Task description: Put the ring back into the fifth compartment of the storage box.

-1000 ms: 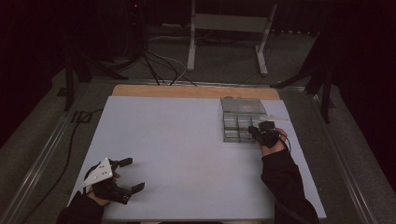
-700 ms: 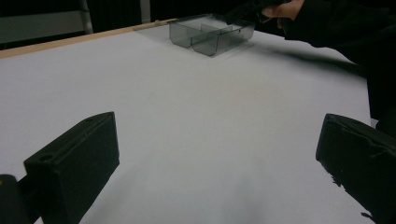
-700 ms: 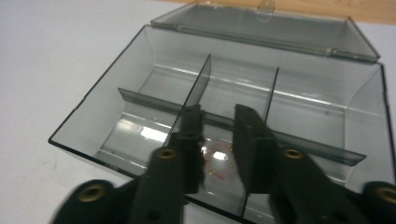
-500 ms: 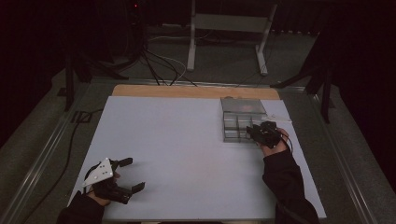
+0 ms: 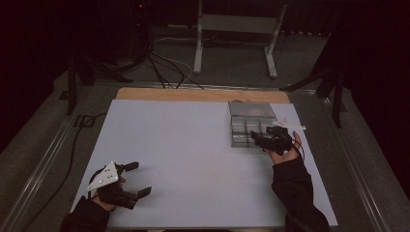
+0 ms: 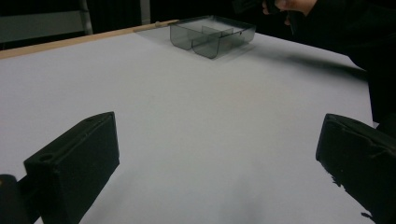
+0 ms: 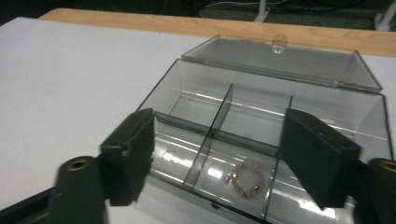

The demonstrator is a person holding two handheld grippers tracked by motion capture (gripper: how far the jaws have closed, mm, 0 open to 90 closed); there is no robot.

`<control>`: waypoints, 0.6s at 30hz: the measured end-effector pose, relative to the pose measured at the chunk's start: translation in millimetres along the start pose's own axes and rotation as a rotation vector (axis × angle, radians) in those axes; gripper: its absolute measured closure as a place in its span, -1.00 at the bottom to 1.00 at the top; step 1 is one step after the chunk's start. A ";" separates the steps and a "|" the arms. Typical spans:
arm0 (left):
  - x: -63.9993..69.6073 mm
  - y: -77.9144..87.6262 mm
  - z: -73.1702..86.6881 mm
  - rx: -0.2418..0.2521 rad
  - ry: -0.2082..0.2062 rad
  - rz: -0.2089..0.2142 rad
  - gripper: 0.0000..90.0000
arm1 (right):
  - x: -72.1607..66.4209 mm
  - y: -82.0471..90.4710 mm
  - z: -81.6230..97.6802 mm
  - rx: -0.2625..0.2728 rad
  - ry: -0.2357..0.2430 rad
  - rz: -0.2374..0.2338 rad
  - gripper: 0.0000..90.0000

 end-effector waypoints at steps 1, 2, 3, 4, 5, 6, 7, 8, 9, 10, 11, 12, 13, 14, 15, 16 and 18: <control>0.5 0.2 0.2 0.000 -0.002 0.002 -0.99 | -0.2 2.6 -2.4 0.020 0.007 0.001 -0.68; 0.5 0.2 0.2 0.000 -0.002 0.002 -0.99 | -0.2 2.6 -2.4 0.020 0.007 0.001 -0.68; 0.5 0.8 0.0 0.002 -0.001 0.002 -0.99 | -2.8 5.0 -0.3 -0.006 0.033 -0.030 -0.75; 0.5 0.8 0.0 0.002 -0.001 0.002 -0.99 | -4.1 5.4 0.1 -0.006 0.041 -0.035 -0.87; 0.1 0.9 0.1 0.004 0.000 0.002 -0.99 | -5.1 5.2 1.0 -0.016 0.044 -0.042 -0.96; 0.1 0.9 0.1 0.004 0.000 0.002 -0.99 | -5.1 5.2 1.0 -0.016 0.044 -0.042 -0.96; 0.5 0.7 0.4 0.003 -0.002 0.004 -0.99 | -7.9 5.0 3.2 -0.042 0.060 -0.064 -0.97; 0.5 0.7 0.4 0.003 -0.002 0.004 -0.99 | -7.9 5.0 3.2 -0.042 0.060 -0.064 -0.97; 1.0 1.3 0.8 0.002 -0.004 0.005 -0.99 | -11.0 5.8 3.0 -0.042 0.057 -0.082 -1.00; 0.9 1.8 0.9 0.003 -0.005 0.004 -0.99 | -12.1 6.4 2.8 -0.044 0.055 -0.088 -1.00; 0.7 2.3 0.9 0.004 -0.005 0.004 -0.99 | -13.1 7.4 1.5 -0.032 0.059 -0.090 -1.00; 0.7 2.3 0.9 0.004 -0.005 0.004 -0.99 | -13.1 7.4 1.5 -0.032 0.059 -0.090 -1.00; 0.4 2.9 0.6 0.007 -0.004 0.003 -0.99 | -15.3 10.1 -1.1 -0.008 0.068 -0.101 -1.00; 0.5 3.0 0.7 0.007 -0.004 0.003 -0.99 | -16.7 11.3 -1.6 -0.002 0.066 -0.109 -1.00; 0.7 3.0 1.2 0.004 -0.007 0.003 -0.99 | -18.2 12.2 -1.7 -0.002 0.066 -0.116 -1.00; 0.7 3.0 1.2 0.004 -0.007 0.003 -0.99 | -19.5 13.4 -1.7 0.001 0.068 -0.119 -1.00; 0.7 3.2 0.8 0.006 -0.005 0.003 -0.99 | -20.6 14.5 -1.2 0.004 0.067 -0.120 -1.00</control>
Point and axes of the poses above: each handheld gripper's, and its own axes: y roughly backward along the jaws, z roughly out of its underside, x roughly to its right, the point moved 9 cm from there along -y, roughly forward along the jaws, and after that the axes turned 1 degree about -z, right-handed, at the moved point
